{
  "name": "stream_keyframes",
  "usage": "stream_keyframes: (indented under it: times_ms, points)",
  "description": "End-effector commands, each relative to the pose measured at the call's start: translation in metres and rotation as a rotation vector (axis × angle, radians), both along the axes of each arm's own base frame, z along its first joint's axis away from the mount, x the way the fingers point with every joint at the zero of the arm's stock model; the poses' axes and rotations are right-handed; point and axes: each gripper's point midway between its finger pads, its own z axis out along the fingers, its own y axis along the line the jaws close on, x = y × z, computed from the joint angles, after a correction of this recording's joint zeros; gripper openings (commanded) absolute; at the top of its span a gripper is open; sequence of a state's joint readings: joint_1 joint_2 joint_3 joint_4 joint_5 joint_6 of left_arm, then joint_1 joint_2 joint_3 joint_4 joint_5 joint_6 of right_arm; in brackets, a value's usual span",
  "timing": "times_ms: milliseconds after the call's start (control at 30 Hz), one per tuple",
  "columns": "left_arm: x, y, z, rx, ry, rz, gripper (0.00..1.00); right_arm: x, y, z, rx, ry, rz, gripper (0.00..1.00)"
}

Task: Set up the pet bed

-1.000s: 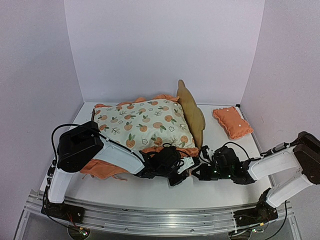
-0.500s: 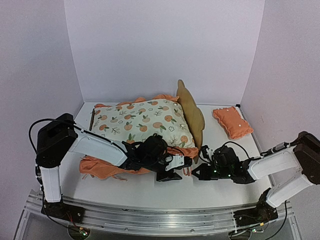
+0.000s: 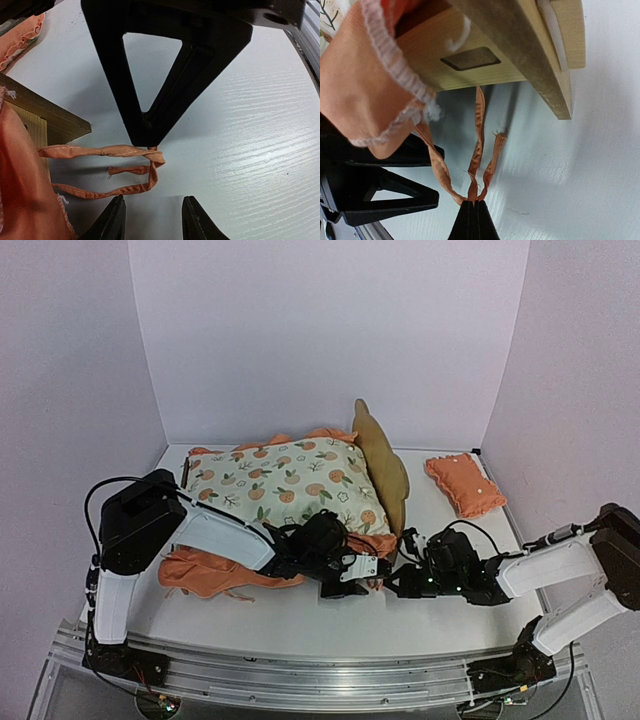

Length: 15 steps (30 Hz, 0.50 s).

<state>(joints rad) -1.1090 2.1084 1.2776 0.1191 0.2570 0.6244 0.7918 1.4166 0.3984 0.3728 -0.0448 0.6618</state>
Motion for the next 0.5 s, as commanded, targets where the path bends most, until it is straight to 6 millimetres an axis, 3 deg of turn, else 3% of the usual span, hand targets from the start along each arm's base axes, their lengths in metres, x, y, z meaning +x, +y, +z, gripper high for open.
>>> stream_keyframes:
  times_ms: [0, 233, 467]
  points:
    - [0.021, -0.023, 0.027, -0.092, -0.044, 0.051, 0.36, 0.009, -0.002, 0.006, -0.001, -0.004, -0.044, 0.00]
    - [0.025, -0.020, 0.017, -0.050, 0.219, 0.249, 0.30, 0.008, -0.006, -0.010, -0.061, 0.046, -0.058, 0.00]
    - [0.035, -0.021, 0.011, -0.045, 0.332, 0.425, 0.29, 0.012, -0.007, -0.019, -0.095, 0.059, -0.074, 0.00]
